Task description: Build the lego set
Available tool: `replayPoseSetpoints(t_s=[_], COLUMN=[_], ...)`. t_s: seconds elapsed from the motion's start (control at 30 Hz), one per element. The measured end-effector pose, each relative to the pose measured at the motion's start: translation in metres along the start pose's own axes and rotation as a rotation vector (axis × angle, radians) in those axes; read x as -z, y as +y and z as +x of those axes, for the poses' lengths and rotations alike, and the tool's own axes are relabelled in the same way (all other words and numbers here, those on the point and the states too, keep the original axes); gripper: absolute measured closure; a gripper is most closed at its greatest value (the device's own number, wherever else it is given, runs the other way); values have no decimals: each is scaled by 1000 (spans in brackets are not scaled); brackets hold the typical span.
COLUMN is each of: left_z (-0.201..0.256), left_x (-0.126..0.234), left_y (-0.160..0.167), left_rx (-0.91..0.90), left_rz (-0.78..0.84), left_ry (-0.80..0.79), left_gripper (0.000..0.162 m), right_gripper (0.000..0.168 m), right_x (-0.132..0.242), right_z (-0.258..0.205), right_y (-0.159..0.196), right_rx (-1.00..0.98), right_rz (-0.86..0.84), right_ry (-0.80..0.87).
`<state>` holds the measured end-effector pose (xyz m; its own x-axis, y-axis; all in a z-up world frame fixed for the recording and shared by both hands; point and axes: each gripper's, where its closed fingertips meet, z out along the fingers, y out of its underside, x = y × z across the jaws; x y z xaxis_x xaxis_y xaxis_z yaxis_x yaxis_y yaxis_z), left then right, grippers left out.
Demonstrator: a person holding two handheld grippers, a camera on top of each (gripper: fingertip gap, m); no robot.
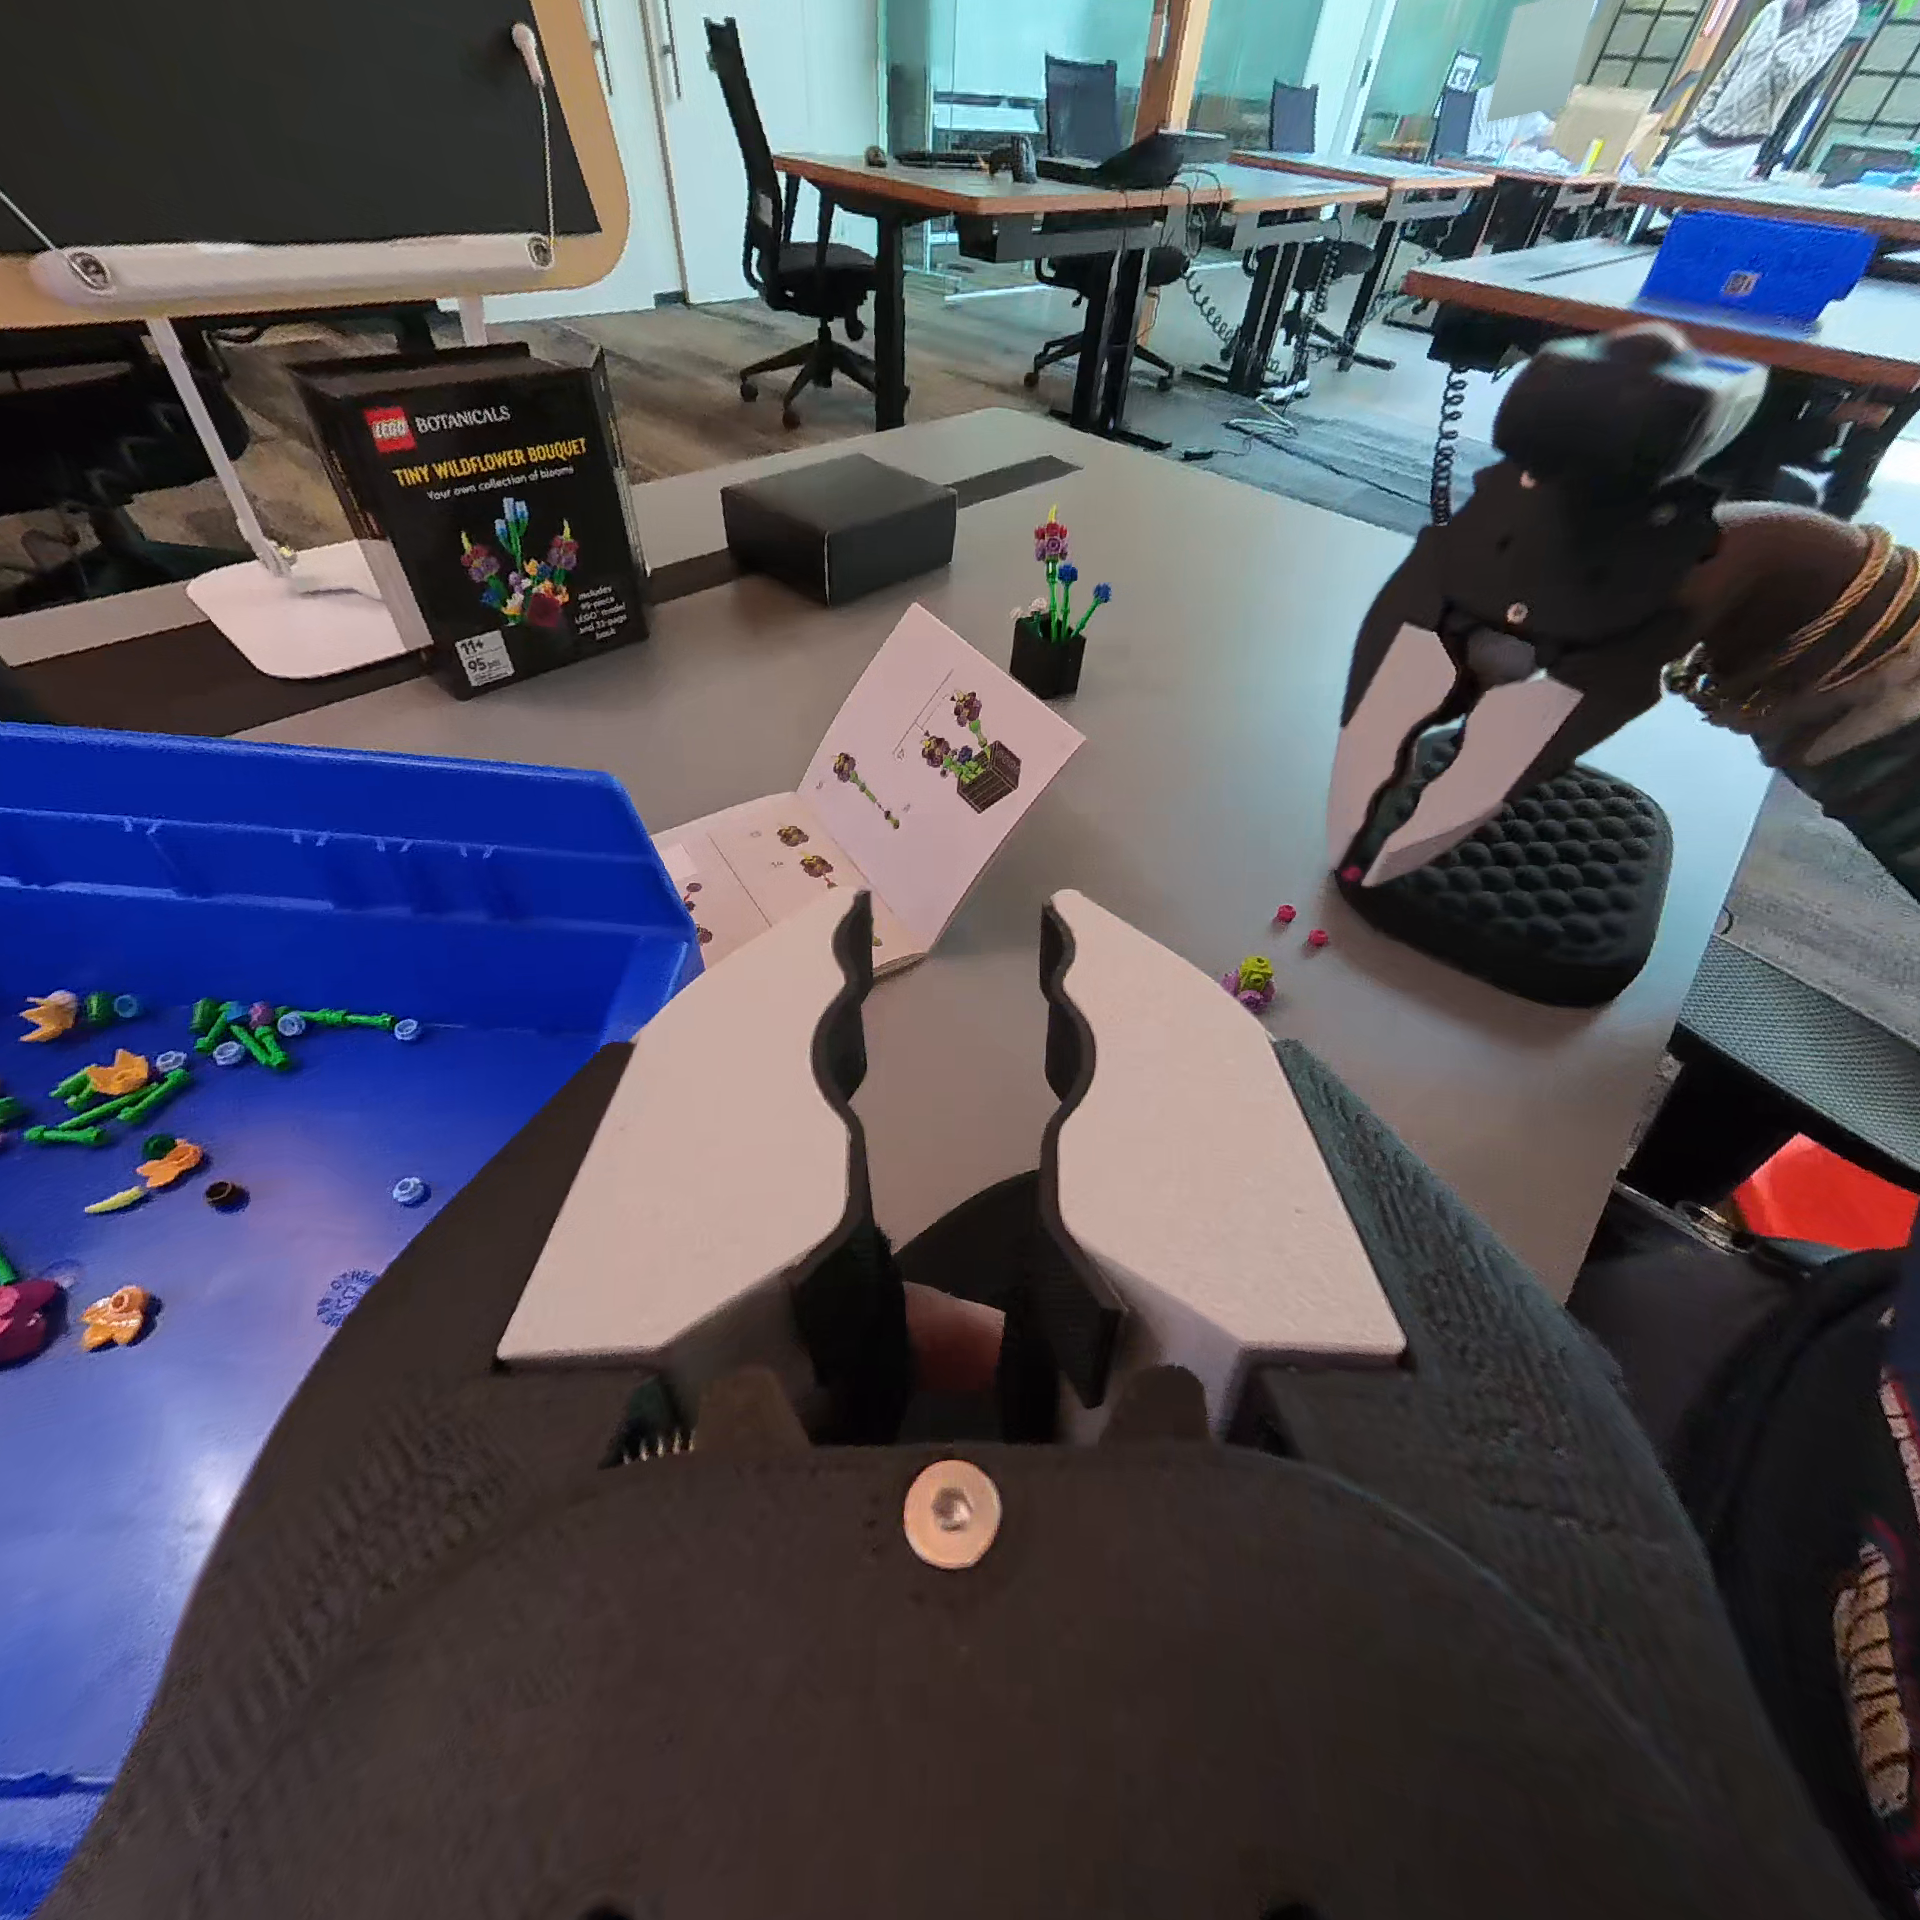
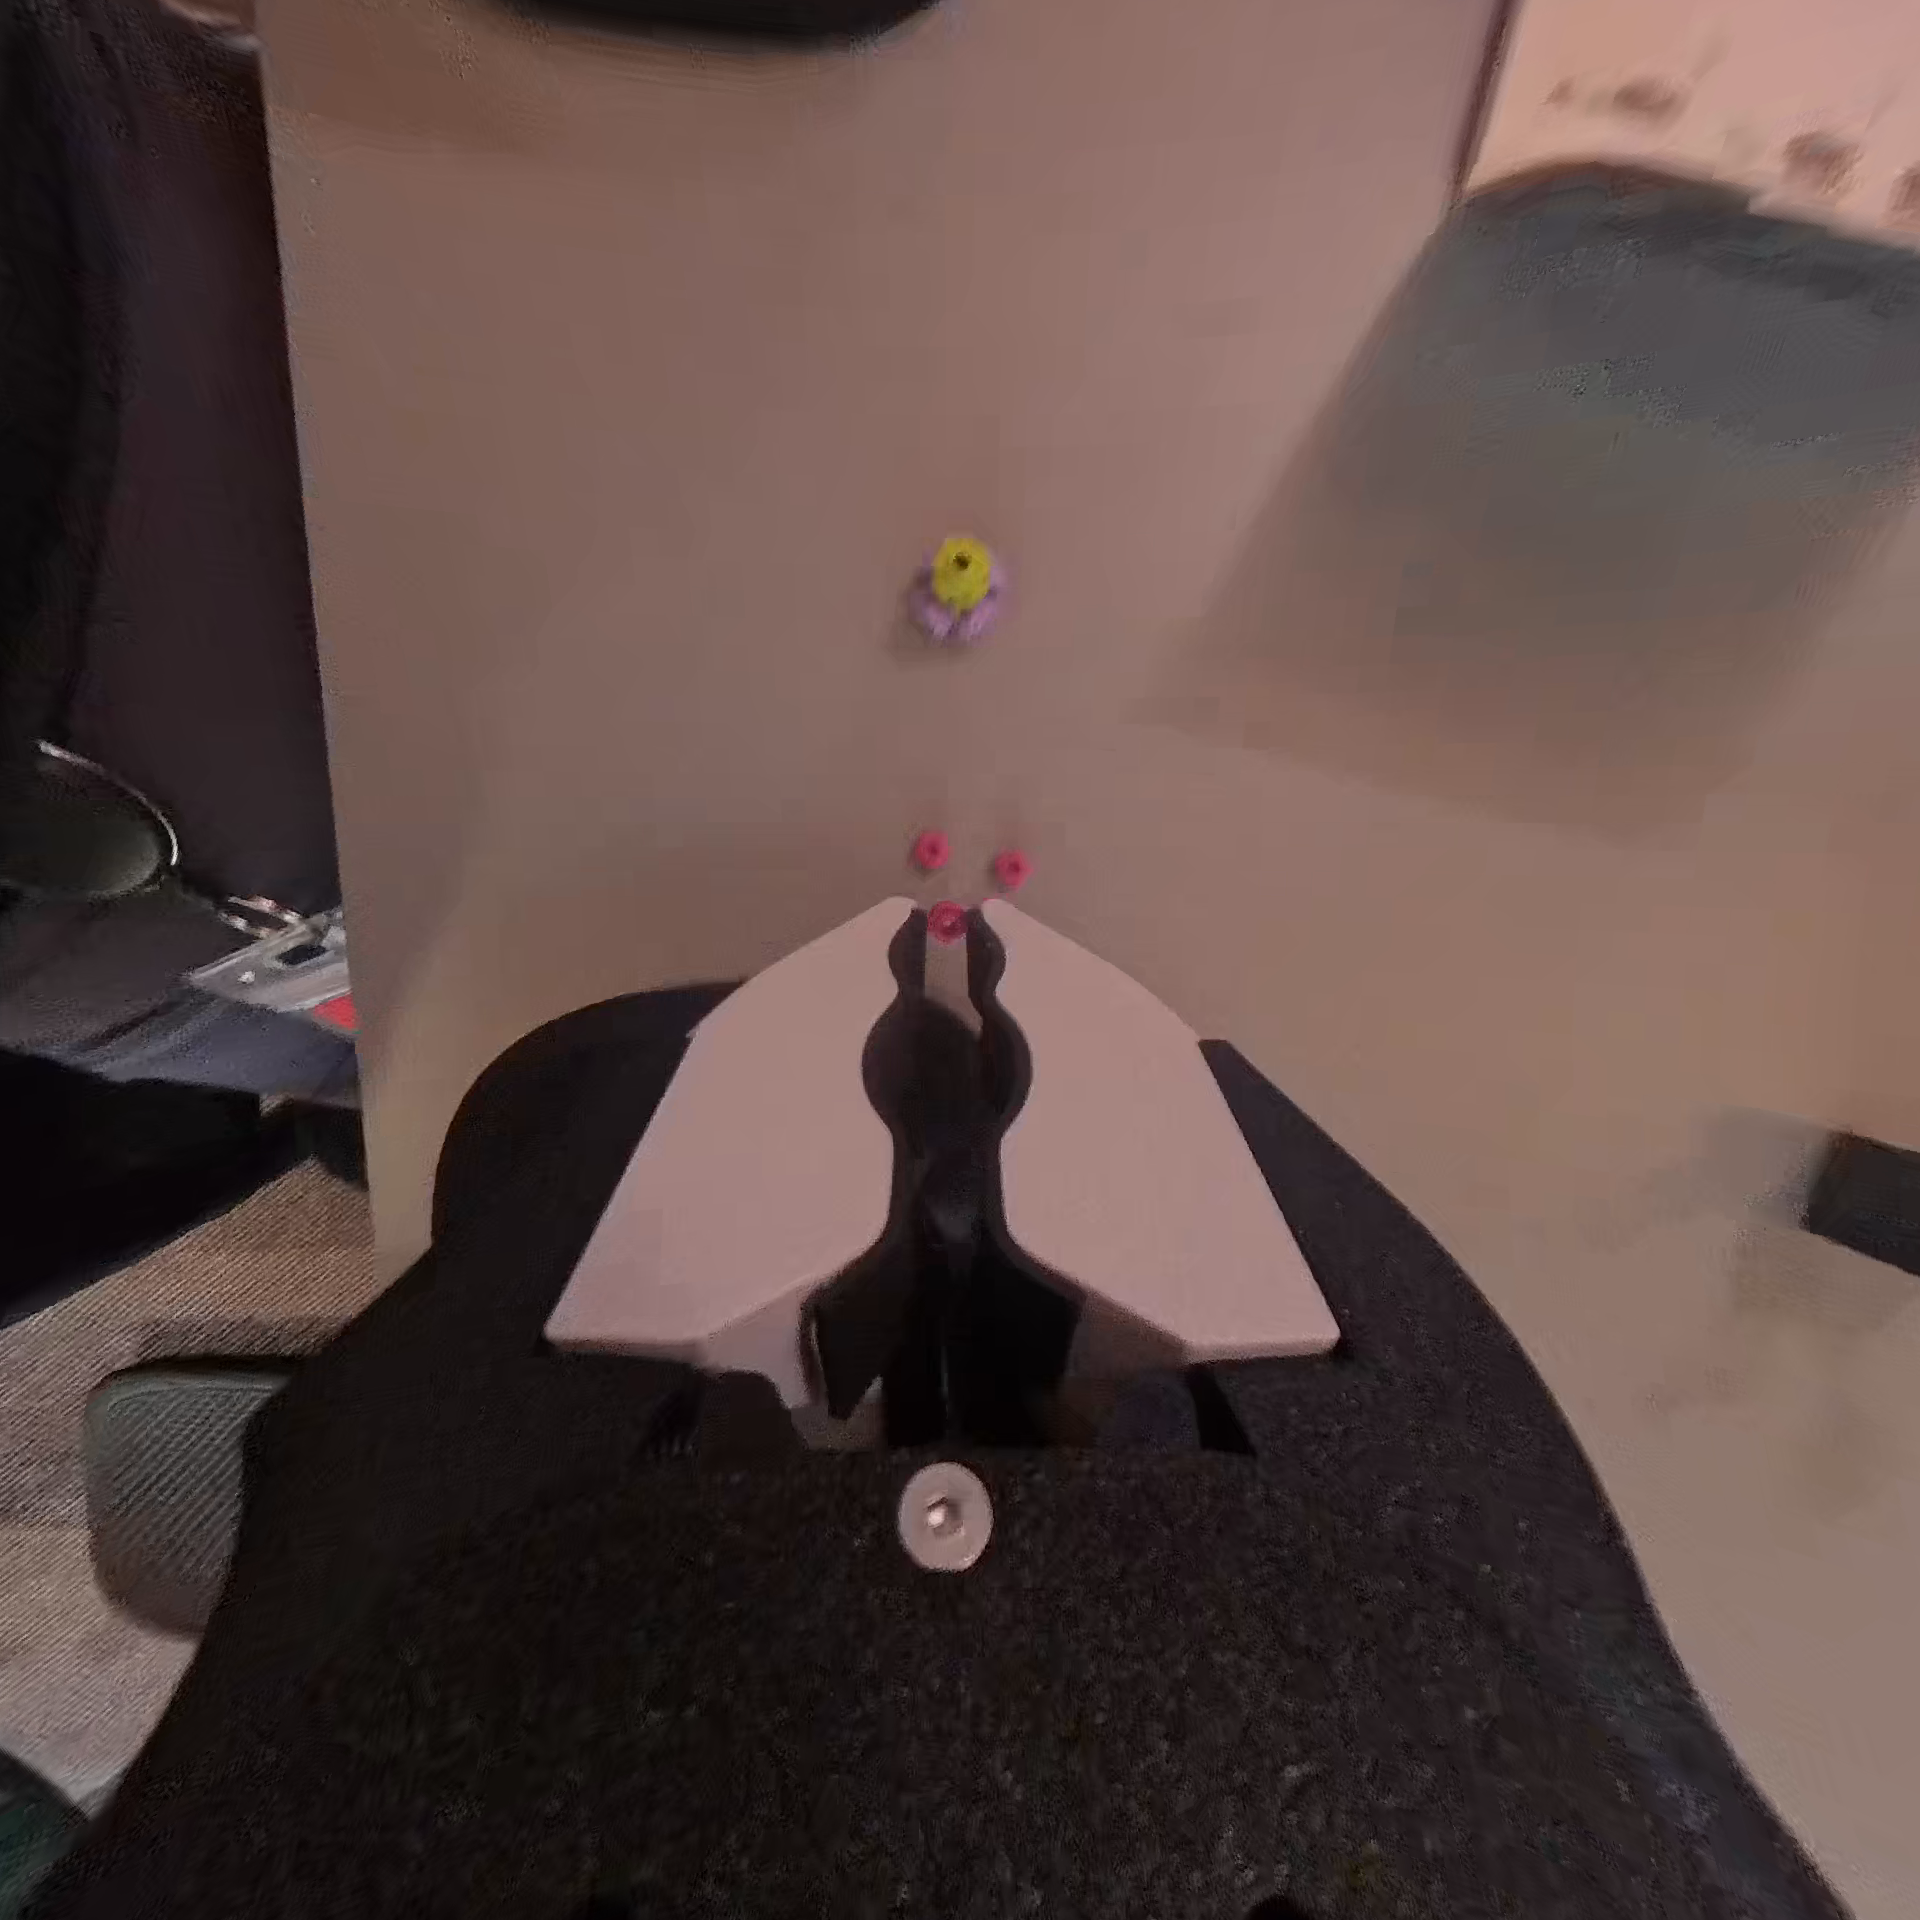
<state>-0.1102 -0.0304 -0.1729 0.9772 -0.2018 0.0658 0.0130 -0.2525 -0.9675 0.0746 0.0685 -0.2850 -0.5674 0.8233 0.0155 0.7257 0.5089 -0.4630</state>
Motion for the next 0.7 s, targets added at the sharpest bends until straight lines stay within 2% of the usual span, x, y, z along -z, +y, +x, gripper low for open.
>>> replayPoseSetpoints(t_s=[0.17,0.7], left_z=[2,-2], left_x=[-4,-2], left_y=[6,13], left_rx=[-20,-36], left_rz=[-18,-42], left_ry=[15,6], left_gripper=[131,130], right_gripper=[161,158], right_x=[-14,-23], right_z=[2,3], right_y=[11,10], right_rx=[-15,-1], right_rz=[-71,-113], right_ry=[18,-1])
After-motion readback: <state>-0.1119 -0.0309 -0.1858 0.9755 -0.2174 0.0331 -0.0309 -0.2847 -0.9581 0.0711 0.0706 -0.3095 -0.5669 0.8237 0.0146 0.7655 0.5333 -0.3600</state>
